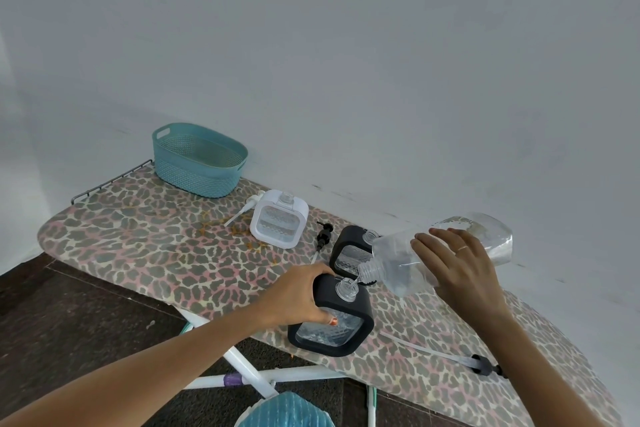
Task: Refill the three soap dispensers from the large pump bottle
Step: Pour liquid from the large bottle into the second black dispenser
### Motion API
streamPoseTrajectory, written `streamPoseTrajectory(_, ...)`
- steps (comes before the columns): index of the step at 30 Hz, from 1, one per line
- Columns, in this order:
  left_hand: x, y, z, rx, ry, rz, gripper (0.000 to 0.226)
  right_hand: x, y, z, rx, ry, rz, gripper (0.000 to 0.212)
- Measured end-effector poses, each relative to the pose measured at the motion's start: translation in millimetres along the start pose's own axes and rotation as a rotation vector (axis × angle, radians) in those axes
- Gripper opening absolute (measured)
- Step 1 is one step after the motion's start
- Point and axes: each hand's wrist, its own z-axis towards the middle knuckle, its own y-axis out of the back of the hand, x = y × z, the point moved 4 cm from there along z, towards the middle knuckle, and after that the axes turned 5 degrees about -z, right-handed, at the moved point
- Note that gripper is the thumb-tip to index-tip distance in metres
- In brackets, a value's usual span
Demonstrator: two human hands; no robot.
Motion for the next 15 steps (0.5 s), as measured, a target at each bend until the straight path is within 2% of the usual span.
streamPoseTrajectory(15, -1.2, -1.0, 2.3, -0.017, 0.007, 0.031, 0.060, -0.3, -0.9, -4.6, -0.043, 0.030, -0.039, 0.046)
